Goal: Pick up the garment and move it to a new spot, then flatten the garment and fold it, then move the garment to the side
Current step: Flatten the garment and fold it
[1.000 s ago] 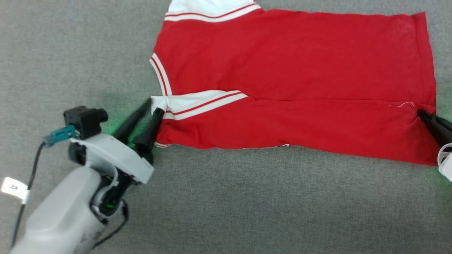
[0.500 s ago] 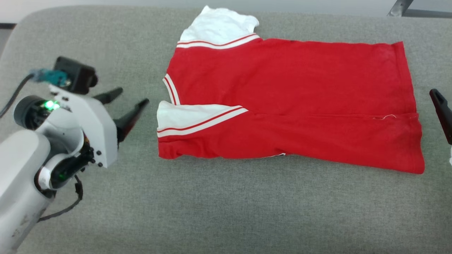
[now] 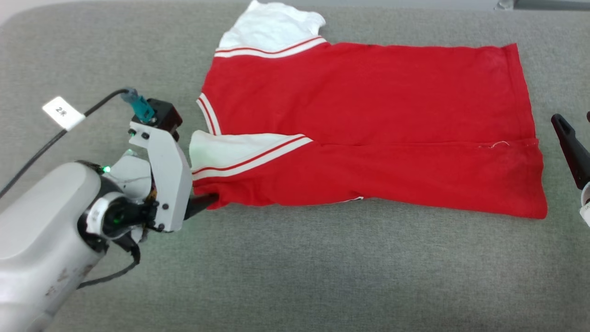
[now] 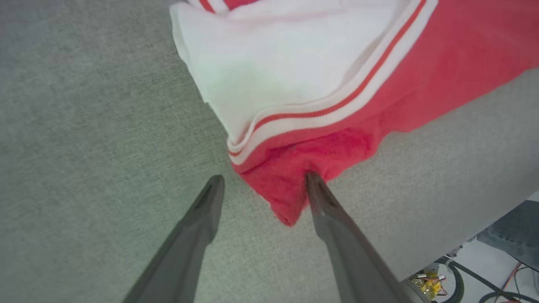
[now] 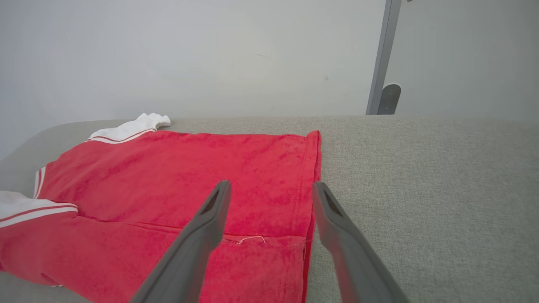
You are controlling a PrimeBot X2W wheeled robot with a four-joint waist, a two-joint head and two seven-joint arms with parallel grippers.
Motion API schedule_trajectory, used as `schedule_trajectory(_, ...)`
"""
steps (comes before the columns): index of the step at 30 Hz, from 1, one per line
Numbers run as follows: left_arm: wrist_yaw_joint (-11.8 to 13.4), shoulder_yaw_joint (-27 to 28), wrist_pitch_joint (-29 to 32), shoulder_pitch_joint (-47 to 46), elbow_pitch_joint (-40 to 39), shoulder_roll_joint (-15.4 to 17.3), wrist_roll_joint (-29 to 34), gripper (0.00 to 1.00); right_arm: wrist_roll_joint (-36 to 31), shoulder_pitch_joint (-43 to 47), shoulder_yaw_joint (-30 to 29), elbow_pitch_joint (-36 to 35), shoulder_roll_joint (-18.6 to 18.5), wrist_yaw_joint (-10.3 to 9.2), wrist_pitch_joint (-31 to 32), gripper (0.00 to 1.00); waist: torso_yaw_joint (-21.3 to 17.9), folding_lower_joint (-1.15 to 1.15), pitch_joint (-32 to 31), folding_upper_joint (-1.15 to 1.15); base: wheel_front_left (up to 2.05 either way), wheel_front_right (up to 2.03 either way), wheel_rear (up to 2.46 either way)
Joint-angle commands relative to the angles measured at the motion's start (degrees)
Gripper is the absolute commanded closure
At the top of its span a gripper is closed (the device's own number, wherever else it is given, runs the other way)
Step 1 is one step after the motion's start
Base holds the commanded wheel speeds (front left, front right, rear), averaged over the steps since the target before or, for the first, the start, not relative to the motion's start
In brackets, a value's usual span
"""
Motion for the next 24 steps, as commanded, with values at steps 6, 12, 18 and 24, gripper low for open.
schedule_trajectory(6,0.2,-0.4,-0.6,-0.2,6.3,-3.4,-0.8,0.0,-0.4,-1.0,-0.8,-0.8,0.5,-0.06,0.4,0.0,-2.6,0.0,3.0,0.0,0.0,0.0,0.0)
schedule_trajectory(12,-1.3,-1.3,-0.7,0.6,10.5,-5.9,-1.7,0.0,-0.5,-0.7,-1.7,-1.0,0.7,-0.06,1.3,0.0,-3.4,0.0,3.7,0.0,0.0,0.0,0.0)
schedule_trajectory(18,-3.7,-1.6,-1.0,1.3,12.0,-7.3,-2.7,1.0,0.0,1.1,1.2,-1.2,-2.4,-0.05,8.1,0.0,-3.5,0.0,3.4,0.0,0.0,0.0,0.0)
schedule_trajectory(24,-4.7,-1.7,-1.8,1.0,12.4,-7.6,-2.4,1.0,0.3,2.1,6.9,-2.1,-8.3,-0.05,21.4,0.0,-2.7,0.0,3.4,0.0,0.0,0.0,0.0)
